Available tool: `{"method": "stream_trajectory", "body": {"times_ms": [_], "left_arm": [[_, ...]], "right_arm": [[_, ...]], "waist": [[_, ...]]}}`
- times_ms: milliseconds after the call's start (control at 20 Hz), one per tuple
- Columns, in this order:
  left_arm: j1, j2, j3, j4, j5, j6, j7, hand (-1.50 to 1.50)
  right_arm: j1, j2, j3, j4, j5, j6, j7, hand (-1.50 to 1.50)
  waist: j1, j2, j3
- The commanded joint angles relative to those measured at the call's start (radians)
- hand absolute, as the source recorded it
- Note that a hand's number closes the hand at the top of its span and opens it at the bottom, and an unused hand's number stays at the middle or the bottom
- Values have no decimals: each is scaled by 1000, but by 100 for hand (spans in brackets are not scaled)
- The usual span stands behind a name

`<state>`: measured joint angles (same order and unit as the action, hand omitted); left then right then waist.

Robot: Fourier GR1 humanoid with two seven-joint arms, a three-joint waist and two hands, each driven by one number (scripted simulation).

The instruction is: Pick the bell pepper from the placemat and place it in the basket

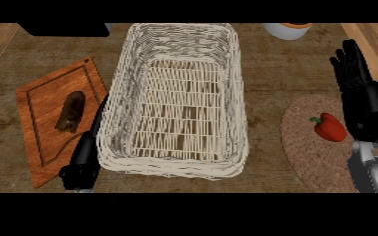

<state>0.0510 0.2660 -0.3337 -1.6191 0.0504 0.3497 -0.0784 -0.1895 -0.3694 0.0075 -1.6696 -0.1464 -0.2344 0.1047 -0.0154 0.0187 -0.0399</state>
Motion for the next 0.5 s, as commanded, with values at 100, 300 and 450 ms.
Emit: {"method": "stream_trajectory", "body": {"times_ms": [100, 300, 450], "left_arm": [[-92, 77, 40, -1, -35, -34, 3, 0], [-95, 103, 61, 1, -43, -33, -11, 0], [-158, 171, 96, 5, -28, -95, 22, 0]], "right_arm": [[-33, -29, 197, -33, -130, 362, -46, 150], [39, 226, 32, -26, -388, 179, -108, 150], [106, 38, 460, -113, -399, 740, -48, 150]], "waist": [[48, -12, 45], [-36, -4, 88], [28, -17, 47]]}}
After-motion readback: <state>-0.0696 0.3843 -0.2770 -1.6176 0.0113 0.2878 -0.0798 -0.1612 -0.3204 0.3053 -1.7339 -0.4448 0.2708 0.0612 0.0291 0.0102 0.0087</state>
